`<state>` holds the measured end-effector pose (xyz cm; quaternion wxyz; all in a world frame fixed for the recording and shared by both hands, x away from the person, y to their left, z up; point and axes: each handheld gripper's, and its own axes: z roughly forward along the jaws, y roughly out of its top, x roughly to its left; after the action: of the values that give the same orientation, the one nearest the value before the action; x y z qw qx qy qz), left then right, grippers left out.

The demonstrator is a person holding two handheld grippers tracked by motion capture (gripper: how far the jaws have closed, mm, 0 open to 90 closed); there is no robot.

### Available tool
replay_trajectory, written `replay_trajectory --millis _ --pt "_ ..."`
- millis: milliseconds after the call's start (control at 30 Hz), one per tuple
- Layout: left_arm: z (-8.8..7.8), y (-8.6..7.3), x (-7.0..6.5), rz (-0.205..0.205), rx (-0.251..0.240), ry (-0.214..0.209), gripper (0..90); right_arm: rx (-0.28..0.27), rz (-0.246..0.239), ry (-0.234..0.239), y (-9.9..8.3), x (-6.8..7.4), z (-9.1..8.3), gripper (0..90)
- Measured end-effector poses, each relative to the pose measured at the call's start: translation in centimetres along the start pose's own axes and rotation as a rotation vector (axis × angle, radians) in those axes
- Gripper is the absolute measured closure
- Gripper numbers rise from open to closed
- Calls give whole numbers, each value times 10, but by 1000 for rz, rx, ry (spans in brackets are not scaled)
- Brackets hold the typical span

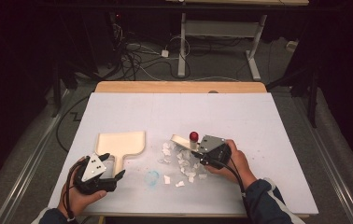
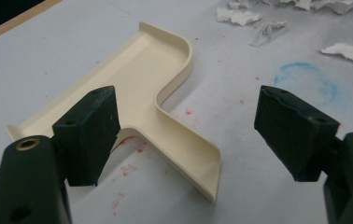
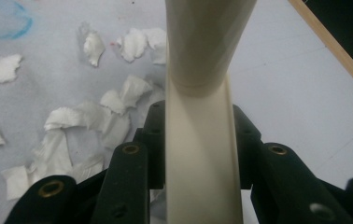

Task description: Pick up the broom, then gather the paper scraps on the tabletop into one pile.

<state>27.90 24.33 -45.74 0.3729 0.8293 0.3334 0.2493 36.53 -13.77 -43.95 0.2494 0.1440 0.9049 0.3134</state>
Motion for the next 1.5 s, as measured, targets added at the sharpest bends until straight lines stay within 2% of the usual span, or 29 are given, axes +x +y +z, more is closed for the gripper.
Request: replay_trajectory --millis 33,100,233,333,400,500,700,767,900,1000,1067,1133,1167,1233,1367,1500 --pt "0 0 0 2 0 0 217 10 -30 -5 -1 -1 -2 666" --pt "0 0 0 4 1 -4 216 -3 -6 11 -3 2 -5 667" --pt "0 0 -1 8 3 -8 217 -16 -10 24 -5 3 -13 668" --pt "-1 0 -2 15 3 -7 217 -19 -9 5 -5 2 -15 668" --pt "0 0 -2 21 9 -6 217 -19 -26 -21 -4 -1 -16 668" --pt "-1 0 -1 18 8 -6 217 -53 15 -52 -2 -6 -20 668" --pt "-1 -1 0 11 5 -4 217 -114 70 -62 6 -15 -37 668" --pt "-2 -1 0 12 4 -2 217 -127 103 -50 10 -13 -43 668" --pt "-2 0 0 24 4 -1 217 -139 113 -46 18 -5 -52 668" --pt "-2 2 0 22 -5 -1 217 -158 137 0 22 1 -57 668" --pt "-1 2 -1 46 -5 8 217 -163 155 40 23 6 -60 668" --pt "-2 2 -3 30 3 2 217 -172 171 98 24 13 -63 668" --pt "-3 2 -3 44 -5 7 217 -172 178 124 25 17 -64 668" --pt "-4 3 -3 41 -10 13 217 -167 191 171 28 27 -64 668" --pt "-8 2 -1 41 -21 21 217 -169 231 307 30 44 -62 668" --pt "-12 3 0 23 -29 21 217 -153 240 397 33 64 -57 668"
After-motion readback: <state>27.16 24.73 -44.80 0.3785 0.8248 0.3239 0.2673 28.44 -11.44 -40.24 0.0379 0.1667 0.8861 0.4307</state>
